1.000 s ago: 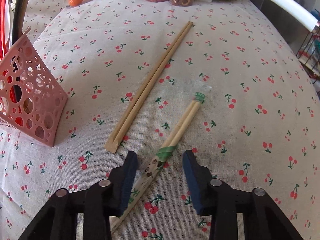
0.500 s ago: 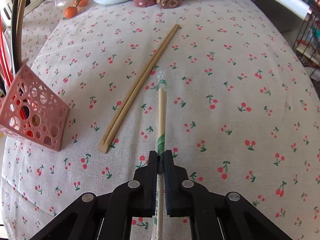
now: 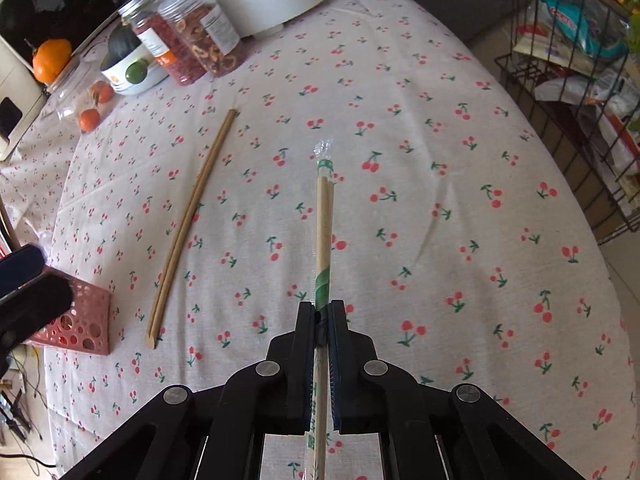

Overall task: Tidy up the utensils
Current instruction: 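Grasp the wooden chopsticks with the left tool while the right tool holds the wrapped chopsticks, then carry both held chopsticks over the pink basket, drop them in, open both tools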

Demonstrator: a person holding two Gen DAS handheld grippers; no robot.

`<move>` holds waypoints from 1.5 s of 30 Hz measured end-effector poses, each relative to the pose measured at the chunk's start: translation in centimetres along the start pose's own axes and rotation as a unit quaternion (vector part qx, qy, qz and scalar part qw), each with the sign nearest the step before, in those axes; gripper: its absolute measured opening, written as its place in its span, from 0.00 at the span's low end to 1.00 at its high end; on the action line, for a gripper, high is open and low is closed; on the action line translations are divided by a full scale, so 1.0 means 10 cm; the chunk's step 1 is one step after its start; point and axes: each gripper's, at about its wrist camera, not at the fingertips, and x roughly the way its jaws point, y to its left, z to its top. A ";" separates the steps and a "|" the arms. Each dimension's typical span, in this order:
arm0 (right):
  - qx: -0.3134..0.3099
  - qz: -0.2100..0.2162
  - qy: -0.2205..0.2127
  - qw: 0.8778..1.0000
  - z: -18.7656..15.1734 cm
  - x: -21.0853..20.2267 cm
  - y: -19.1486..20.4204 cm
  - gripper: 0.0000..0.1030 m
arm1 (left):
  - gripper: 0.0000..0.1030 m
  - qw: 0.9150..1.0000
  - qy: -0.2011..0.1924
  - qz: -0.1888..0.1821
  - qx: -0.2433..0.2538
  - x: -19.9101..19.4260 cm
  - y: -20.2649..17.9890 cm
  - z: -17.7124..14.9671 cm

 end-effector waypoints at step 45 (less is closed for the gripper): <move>0.004 0.046 -0.142 0.989 -0.17 -0.94 0.43 0.04 | 0.09 0.988 -0.147 0.005 0.042 -1.12 -0.16 -0.59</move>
